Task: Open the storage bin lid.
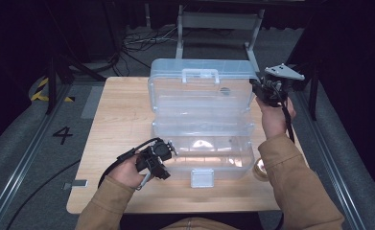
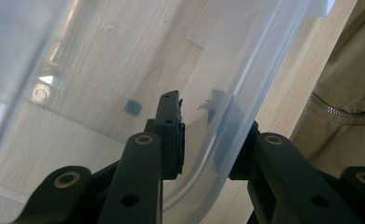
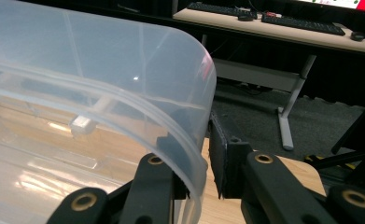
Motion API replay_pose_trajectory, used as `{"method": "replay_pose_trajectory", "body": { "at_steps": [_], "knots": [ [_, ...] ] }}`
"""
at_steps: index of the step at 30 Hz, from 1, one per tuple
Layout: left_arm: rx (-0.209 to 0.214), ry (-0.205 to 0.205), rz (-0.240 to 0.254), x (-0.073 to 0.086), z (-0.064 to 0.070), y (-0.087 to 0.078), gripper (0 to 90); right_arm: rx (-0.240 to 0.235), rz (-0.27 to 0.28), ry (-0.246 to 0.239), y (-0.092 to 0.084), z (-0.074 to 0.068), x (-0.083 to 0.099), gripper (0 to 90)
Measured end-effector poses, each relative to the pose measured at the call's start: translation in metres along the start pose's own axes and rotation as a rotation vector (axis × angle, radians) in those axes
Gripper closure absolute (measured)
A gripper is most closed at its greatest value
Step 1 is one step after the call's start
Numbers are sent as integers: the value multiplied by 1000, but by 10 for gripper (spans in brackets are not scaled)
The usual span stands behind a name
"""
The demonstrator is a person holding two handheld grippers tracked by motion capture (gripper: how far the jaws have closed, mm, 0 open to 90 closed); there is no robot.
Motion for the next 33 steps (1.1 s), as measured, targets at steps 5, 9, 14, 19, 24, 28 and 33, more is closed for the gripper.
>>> {"method": "replay_pose_trajectory", "body": {
  "at_steps": [5,9,14,19,24,28,33],
  "knots": [
    [-4,-10,16,2,0,-1,725,15,0,1,4,0,0,796],
    [-6,-3,36,4,1,-1,726,22,-11,12,10,2,2,806],
    [-9,0,55,5,1,-1,727,22,-33,21,16,3,1,808],
    [-20,9,68,7,2,-1,726,16,-52,34,23,6,1,809],
    [-13,8,76,6,1,-1,727,17,-39,30,29,8,3,807],
    [-5,16,90,7,1,-2,731,13,-28,42,35,10,5,808],
    [3,14,99,8,0,-2,732,6,-26,61,41,12,7,808]
  ]
}}
Point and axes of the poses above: each handheld gripper's, and its own axes: y roughly forward along the jaws, x roughly out of its underside, z roughly to its right, the point moved 2 cm from there along y, roughly forward along the jaws, and after that the axes turned 13 degrees about z, right-handed, at the moved point
